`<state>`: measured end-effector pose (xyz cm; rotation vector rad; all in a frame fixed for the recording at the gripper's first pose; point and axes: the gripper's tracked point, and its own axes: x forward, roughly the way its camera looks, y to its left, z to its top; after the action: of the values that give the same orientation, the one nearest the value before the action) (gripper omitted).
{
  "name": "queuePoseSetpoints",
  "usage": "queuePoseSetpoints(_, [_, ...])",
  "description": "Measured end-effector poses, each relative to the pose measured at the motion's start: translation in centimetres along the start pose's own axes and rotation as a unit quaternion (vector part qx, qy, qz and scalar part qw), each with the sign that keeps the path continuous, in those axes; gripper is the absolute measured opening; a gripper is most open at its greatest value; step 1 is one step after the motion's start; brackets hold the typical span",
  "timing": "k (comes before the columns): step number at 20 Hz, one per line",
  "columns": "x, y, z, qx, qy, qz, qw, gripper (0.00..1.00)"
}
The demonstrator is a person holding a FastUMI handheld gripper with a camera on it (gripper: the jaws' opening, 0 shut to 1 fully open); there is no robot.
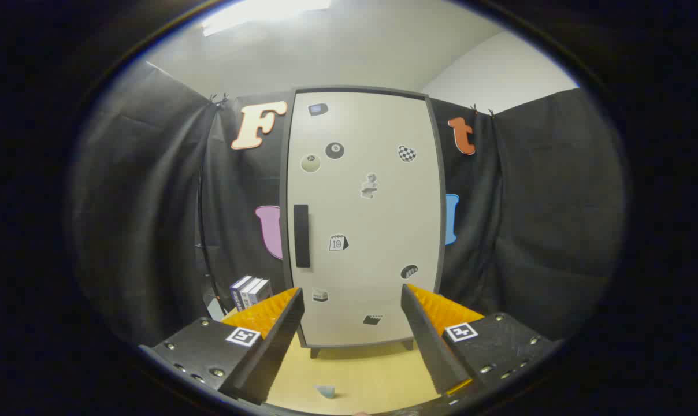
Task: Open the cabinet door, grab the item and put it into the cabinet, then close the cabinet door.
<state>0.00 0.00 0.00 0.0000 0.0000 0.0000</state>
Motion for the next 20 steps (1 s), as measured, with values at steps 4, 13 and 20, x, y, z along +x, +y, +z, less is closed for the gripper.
queuePoseSetpoints(4, [0.3, -0.3, 0.2, 0.003, -0.001, 0.0, 1.0, 1.0])
queuePoseSetpoints(13, [1.1, -0.9, 0.3, 0.002, 0.0, 0.0, 1.0, 1.0])
queuePoseSetpoints(20, [2.4, -0.6, 0.1, 0.006, 0.006, 0.004, 1.0, 1.0])
